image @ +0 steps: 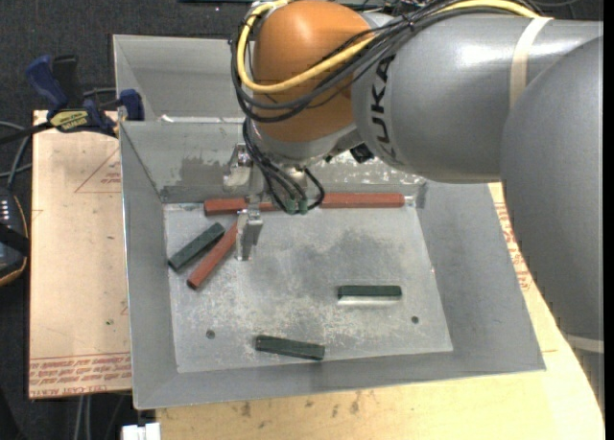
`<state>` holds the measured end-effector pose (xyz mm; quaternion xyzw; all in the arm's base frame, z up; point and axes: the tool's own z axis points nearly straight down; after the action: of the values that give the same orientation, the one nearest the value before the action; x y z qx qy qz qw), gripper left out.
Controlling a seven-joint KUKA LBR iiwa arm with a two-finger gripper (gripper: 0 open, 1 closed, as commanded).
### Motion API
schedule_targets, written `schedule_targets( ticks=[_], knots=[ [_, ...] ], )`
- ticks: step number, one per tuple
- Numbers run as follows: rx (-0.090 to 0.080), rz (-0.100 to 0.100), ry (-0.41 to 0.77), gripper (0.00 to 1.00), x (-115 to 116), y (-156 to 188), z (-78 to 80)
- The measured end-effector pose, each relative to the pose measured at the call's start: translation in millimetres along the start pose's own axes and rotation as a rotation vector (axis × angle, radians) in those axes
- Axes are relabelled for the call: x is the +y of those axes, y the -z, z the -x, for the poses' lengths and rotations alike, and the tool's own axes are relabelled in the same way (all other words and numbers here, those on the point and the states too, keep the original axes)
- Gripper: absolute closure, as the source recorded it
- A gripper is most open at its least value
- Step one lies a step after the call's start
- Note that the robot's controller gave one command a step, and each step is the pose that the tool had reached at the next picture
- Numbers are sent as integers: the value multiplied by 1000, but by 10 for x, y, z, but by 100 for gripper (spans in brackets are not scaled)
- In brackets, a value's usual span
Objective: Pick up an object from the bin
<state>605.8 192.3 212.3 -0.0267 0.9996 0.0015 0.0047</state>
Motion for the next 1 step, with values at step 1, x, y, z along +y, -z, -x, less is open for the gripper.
schedule_targets(
  ticks=[1],
  knots=[
    [5, -1, 19, 0, -18, -607, -61]
  ],
)
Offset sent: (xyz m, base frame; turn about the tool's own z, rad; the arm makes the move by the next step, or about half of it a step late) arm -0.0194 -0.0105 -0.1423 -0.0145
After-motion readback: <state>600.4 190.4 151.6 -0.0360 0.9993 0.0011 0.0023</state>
